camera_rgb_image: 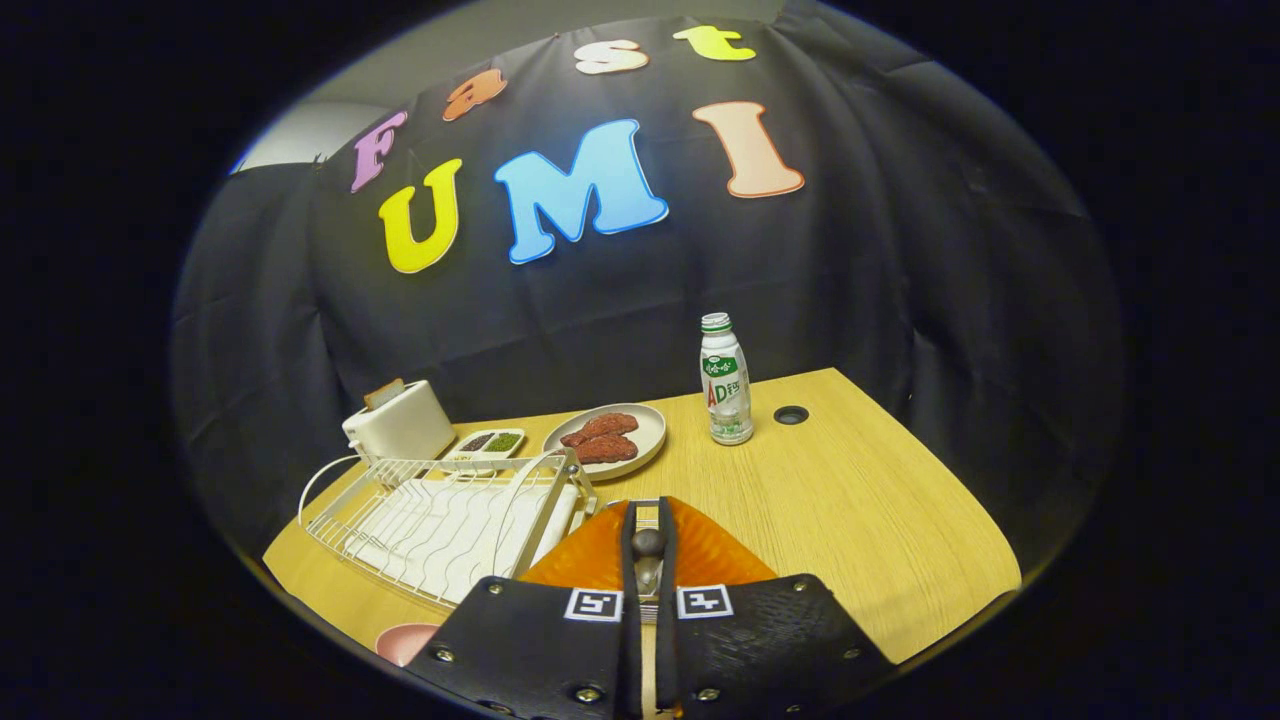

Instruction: Take the plate from the dish rack, then take the spoon from the basket and place it into the plate.

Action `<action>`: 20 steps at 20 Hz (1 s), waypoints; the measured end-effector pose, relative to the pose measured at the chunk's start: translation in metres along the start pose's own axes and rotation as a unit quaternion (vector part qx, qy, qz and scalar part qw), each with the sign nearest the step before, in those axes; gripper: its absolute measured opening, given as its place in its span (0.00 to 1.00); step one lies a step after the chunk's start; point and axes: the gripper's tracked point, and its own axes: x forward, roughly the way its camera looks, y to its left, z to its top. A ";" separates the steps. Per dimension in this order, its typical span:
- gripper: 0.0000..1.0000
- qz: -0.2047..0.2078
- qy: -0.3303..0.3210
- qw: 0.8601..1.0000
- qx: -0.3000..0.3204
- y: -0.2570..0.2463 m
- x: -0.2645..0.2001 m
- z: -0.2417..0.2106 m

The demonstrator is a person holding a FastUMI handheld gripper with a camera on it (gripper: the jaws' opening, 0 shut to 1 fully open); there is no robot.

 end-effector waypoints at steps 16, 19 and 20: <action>0.05 -0.019 -0.041 0.998 -0.044 0.027 -0.071 0.085; 0.05 -0.023 -0.051 0.997 -0.051 0.039 -0.092 0.095; 0.05 -0.022 -0.052 0.997 -0.053 0.044 -0.098 0.094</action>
